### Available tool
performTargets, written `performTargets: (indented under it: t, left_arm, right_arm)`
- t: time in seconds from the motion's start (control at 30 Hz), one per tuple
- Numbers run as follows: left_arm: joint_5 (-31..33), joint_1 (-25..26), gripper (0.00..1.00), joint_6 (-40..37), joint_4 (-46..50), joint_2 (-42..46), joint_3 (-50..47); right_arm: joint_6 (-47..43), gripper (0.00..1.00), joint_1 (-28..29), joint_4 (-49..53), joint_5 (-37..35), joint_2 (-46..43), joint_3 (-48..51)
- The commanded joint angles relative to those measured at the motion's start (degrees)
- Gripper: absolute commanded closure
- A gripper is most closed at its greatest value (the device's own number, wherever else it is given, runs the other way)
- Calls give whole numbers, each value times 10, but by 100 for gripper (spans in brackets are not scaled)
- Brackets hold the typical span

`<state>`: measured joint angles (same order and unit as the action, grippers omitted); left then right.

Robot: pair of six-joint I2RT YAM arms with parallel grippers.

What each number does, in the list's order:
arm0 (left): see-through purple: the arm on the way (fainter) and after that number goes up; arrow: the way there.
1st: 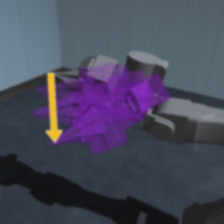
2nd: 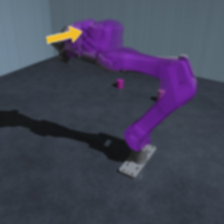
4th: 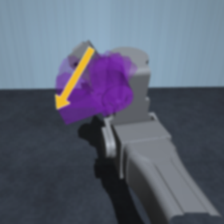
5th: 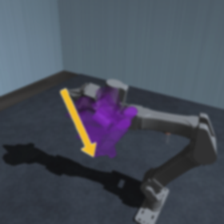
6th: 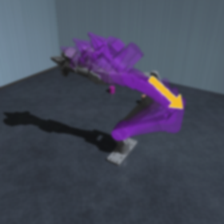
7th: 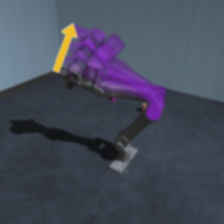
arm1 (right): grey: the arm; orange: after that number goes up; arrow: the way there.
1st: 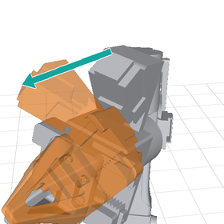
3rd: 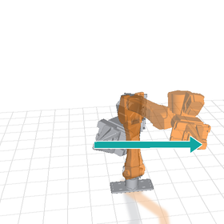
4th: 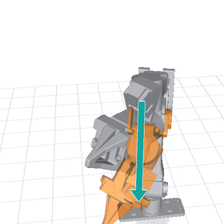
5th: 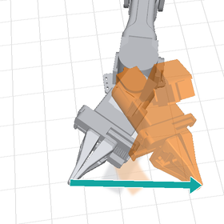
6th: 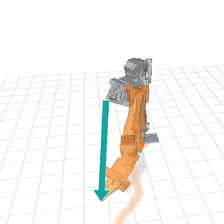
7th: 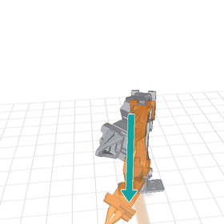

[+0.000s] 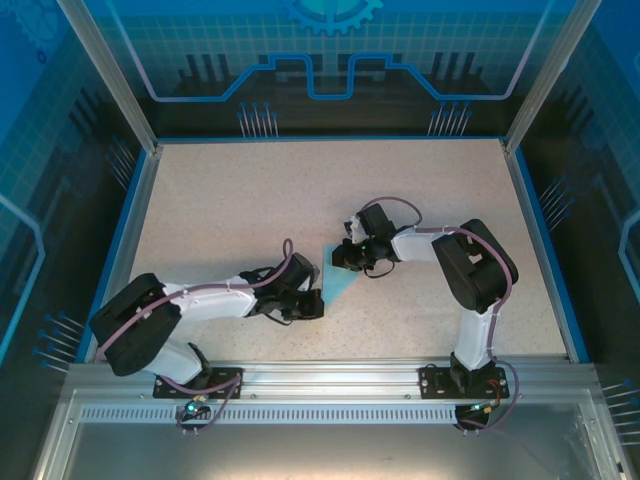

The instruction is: Fold a paper plane with a square sheet of paper (pick it up from the middle)

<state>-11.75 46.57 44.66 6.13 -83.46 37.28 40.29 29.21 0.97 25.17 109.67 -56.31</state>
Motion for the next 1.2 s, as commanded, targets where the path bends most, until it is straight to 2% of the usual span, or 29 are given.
performTargets:
  t: [0.0,0.2,0.3,0.5,0.9,1.17]
  left_arm:
    - [34,-3,92,0,-29,17,28]
    - [47,-14,93,18,-69,-38,40]
    - [51,-18,96,25,-68,-63,45]
    - [52,-20,98,42,-89,-82,27]
    - [64,-20,100,47,-65,-98,19]
    - [68,-20,100,48,-52,-102,5]
  right_arm:
    - [-14,84,-10,45,-56,20,8]
    - [-9,81,-13,35,-16,-24,-13]
    - [-13,75,-12,33,-15,-45,-14]
    - [-19,74,-10,35,-7,-47,-8]
    - [-45,84,20,52,9,-45,19]
    - [-72,86,17,53,14,-15,10]
